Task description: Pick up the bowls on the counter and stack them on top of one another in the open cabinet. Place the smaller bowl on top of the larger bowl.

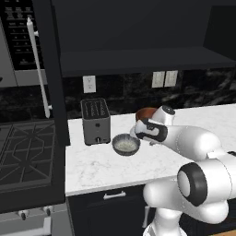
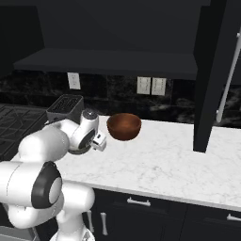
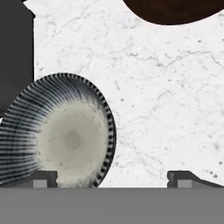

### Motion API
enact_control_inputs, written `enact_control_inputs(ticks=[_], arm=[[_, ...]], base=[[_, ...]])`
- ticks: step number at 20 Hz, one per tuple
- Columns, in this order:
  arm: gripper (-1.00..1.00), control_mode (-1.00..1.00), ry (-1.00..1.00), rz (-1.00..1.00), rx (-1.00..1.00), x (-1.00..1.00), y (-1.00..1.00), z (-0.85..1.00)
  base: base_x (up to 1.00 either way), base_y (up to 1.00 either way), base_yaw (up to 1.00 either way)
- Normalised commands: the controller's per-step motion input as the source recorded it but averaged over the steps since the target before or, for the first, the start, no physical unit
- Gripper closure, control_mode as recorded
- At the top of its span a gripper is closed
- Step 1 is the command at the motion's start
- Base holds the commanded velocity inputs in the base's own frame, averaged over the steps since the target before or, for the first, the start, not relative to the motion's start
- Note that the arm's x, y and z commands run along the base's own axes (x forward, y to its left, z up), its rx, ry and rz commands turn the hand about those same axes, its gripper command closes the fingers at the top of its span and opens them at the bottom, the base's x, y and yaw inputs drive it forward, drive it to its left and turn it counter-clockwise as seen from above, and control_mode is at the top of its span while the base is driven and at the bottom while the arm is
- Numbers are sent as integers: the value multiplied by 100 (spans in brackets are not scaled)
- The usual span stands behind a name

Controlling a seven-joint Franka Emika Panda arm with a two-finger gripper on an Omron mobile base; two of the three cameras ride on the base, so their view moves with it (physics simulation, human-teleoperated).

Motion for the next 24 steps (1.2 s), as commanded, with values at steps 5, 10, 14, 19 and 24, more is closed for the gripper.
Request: enact_control_inputs(ticks=[5,10,14,19,24], arm=[[-100,-100,1,0,-1,22,0,-32],[-100,-100,0,0,0,2,0,-23],[100,-100,0,0,0,0,1,-30],[100,-100,0,0,0,9,2,-9],[100,-100,0,0,0,0,0,0]], base=[[0,0,0],[0,0,0],[0,0,0],[0,0,0],[0,0,0]])
